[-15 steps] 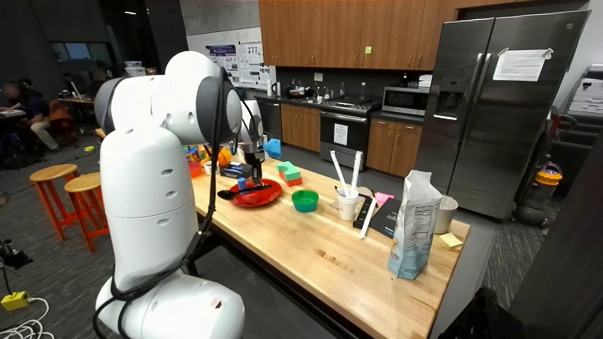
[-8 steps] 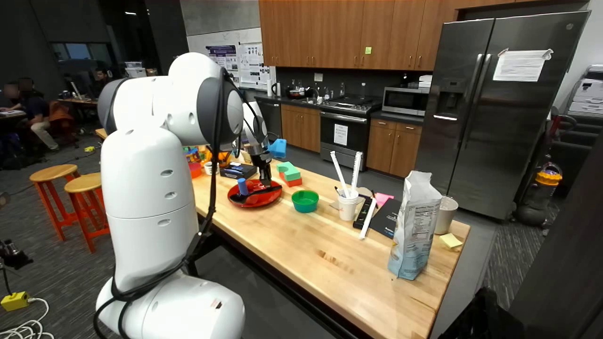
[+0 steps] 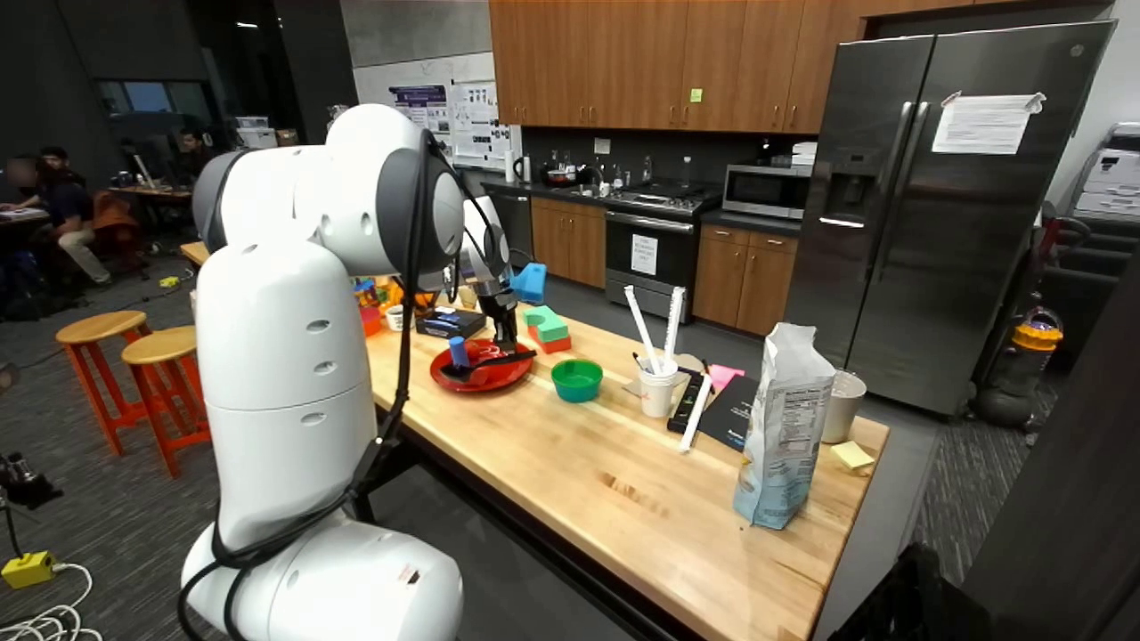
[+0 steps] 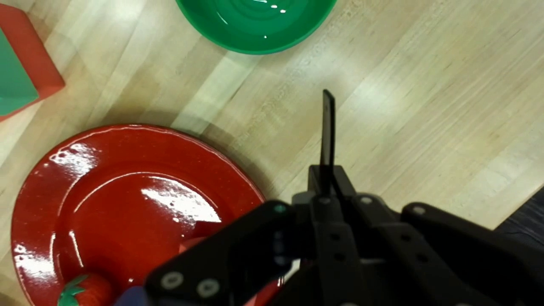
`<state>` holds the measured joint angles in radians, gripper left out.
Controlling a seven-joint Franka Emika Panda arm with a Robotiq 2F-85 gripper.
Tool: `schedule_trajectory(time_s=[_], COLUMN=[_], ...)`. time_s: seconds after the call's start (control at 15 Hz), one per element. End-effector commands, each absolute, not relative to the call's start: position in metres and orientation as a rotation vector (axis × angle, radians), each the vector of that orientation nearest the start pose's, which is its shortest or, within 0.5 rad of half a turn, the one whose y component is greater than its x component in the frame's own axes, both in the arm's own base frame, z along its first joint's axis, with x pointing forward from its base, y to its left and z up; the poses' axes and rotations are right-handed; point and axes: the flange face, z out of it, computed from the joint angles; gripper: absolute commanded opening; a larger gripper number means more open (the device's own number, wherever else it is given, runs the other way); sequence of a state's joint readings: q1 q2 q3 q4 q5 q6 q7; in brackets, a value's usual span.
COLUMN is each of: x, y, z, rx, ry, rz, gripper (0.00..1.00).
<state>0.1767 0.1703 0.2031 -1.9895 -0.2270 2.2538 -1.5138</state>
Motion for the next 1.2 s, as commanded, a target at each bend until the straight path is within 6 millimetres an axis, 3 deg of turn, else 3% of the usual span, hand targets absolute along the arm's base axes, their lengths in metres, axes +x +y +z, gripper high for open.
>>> schedule_trajectory(time_s=[0.0,1.13], x=[0.563,0.571], y=[0.206,0.219], z=[0.381,0.351], rx=[1.581,1.526], ry=[2.478,2.455], rz=[0.029,0.266], gripper=[0.01,0.01])
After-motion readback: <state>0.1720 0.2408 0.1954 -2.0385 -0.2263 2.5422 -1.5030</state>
